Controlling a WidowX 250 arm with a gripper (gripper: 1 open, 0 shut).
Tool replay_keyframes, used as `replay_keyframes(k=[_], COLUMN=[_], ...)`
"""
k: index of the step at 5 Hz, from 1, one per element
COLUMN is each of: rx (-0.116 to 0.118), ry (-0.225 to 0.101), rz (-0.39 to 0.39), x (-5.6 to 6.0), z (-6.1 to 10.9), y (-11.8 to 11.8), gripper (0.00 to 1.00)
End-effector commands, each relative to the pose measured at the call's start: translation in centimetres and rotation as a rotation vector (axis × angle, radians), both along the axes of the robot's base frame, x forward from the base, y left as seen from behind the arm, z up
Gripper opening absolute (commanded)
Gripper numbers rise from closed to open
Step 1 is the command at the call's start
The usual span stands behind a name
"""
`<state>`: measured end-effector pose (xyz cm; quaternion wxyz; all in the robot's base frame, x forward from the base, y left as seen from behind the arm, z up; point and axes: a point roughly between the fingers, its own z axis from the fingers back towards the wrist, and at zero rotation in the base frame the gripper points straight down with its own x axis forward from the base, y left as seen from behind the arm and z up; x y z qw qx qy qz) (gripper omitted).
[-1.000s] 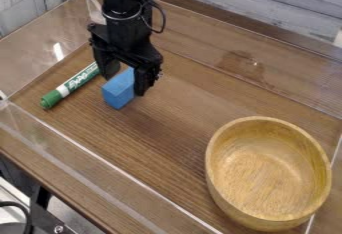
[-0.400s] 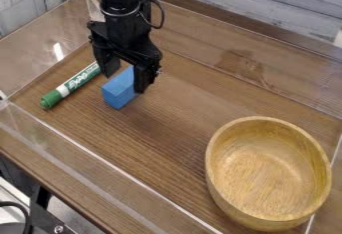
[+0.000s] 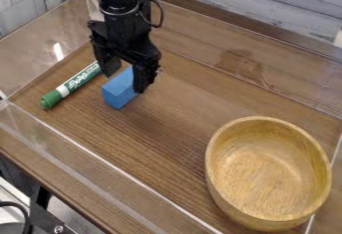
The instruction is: Remove the blue block from inside the brown bowl and put it on the table
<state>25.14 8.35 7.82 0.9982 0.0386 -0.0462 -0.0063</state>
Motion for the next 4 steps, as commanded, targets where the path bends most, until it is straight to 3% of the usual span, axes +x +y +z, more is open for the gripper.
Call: replay_keyframes(k=[1, 4], rx=[0.012, -0.004], ry=[-0.060, -0.054], rz=[0.004, -0.012], x=[1.03, 1.08], z=[1.54, 1.18], y=[0.66, 0.81], gripper=[1.00, 1.00])
